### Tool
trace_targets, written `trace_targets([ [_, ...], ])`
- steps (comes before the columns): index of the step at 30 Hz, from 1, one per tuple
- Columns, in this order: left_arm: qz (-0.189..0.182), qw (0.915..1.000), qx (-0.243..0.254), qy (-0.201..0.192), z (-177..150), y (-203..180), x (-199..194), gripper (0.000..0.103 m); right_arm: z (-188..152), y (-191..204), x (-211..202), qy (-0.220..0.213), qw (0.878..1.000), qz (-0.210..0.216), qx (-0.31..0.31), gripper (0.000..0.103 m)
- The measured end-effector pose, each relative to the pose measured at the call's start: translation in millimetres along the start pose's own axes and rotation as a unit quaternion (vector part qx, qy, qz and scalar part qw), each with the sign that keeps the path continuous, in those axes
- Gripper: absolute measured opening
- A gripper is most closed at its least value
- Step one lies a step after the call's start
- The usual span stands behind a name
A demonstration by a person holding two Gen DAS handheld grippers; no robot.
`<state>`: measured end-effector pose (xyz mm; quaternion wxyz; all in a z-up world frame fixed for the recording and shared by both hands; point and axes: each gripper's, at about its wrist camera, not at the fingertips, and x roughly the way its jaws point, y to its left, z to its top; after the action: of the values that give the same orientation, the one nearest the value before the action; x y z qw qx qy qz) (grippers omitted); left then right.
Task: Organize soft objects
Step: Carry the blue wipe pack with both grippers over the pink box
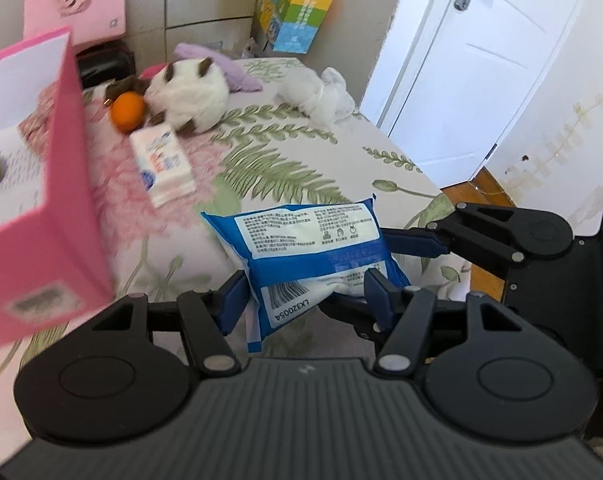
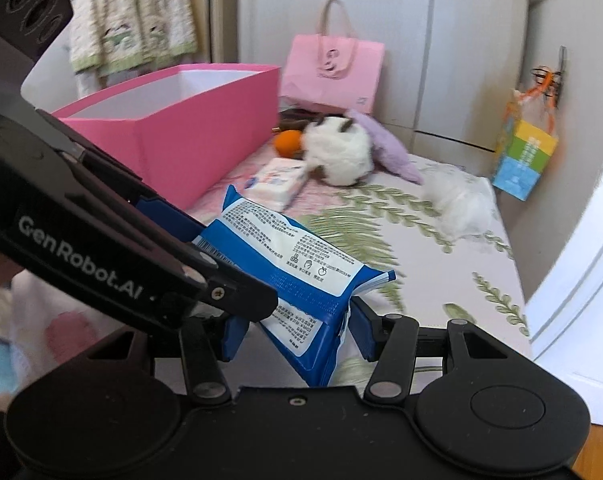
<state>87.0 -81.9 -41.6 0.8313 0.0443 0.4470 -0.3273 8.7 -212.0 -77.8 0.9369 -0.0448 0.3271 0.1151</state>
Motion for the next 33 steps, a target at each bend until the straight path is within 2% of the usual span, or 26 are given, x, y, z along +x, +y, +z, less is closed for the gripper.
trace_targets([
  [8, -0.012, 0.9972, -0.071, 0.019, -17.1, 27.6, -41.6, 0.061, 20.9, 33.1, -16.2, 0.028, 0.997, 0.053, -0.047, 0.061],
  [13, -0.021, 0.9888, -0.138, 0.053, -32.0, 57.1, -63.0, 0.059, 31.0, 59.9, -18.8, 0.044, 0.993, 0.095, -0.062, 0.063],
  [16, -0.014, 0.9837, -0.17, 0.056, -42.6, 70.7, -79.4, 0.06, 34.8, 78.7, -19.0, 0.046, 0.99, 0.115, -0.072, 0.063],
  [20, 0.005, 0.9813, -0.186, 0.051, -51.9, 78.2, -109.2, 0.06, 46.6, 103.5, -24.0, 0.041, 0.985, 0.141, -0.094, 0.063],
  [26, 0.046, 0.9824, -0.18, 0.013, -43.9, 85.5, -153.2, 0.06, 73.9, 130.5, -36.3, 0.014, 0.98, 0.159, -0.119, 0.063],
  [29, 0.064, 0.9838, -0.166, -0.023, -33.0, 90.8, -169.4, 0.06, 93.0, 140.0, -39.5, -0.013, 0.979, 0.155, -0.129, 0.064],
  [33, 0.082, 0.9833, -0.14, -0.083, -13.5, 104.1, -178.8, 0.06, 120.6, 136.7, -30.6, -0.04, 0.981, 0.159, -0.105, 0.064],
])
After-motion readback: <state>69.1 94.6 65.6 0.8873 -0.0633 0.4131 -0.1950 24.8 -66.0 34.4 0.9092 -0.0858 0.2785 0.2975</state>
